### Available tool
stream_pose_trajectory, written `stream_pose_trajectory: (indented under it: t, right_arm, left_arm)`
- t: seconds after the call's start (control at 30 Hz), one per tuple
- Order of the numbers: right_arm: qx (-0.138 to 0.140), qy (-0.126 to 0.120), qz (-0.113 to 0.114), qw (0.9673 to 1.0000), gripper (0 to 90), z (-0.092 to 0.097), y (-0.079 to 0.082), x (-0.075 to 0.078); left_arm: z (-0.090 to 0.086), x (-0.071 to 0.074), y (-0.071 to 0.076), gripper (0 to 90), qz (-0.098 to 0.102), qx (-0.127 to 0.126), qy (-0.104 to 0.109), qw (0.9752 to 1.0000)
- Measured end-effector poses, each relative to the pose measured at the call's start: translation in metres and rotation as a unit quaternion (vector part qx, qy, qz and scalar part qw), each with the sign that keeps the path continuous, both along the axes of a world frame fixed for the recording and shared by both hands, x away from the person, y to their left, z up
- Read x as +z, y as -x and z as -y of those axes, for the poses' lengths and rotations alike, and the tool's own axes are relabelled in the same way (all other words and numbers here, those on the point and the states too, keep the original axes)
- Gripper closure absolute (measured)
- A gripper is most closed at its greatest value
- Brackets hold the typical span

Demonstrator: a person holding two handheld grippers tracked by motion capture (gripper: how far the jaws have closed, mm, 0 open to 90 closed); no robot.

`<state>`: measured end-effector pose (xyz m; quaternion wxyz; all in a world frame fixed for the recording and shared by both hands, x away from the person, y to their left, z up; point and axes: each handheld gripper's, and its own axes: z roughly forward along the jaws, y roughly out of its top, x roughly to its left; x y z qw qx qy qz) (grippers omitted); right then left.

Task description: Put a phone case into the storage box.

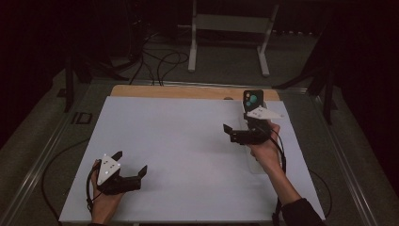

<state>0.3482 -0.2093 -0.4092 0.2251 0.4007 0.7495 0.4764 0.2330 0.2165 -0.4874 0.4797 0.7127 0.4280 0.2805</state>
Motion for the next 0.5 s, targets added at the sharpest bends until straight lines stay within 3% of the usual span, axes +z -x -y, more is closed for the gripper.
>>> stream_pose_trajectory:
  t: [0.23,0.5]
  right_arm:
    - [0.024,-0.007,0.005,0.9997,8.3,0.003,0.03,-0.013]
    - [0.022,-0.012,0.023,0.9994,8.4,0.022,0.059,-0.029]
  left_arm:
    - [0.001,0.005,0.002,0.1,0.003,-0.01,0.001,0.9999]
    - [0.0,0.016,0.007,0.1,0.016,-0.023,0.019,0.9994]
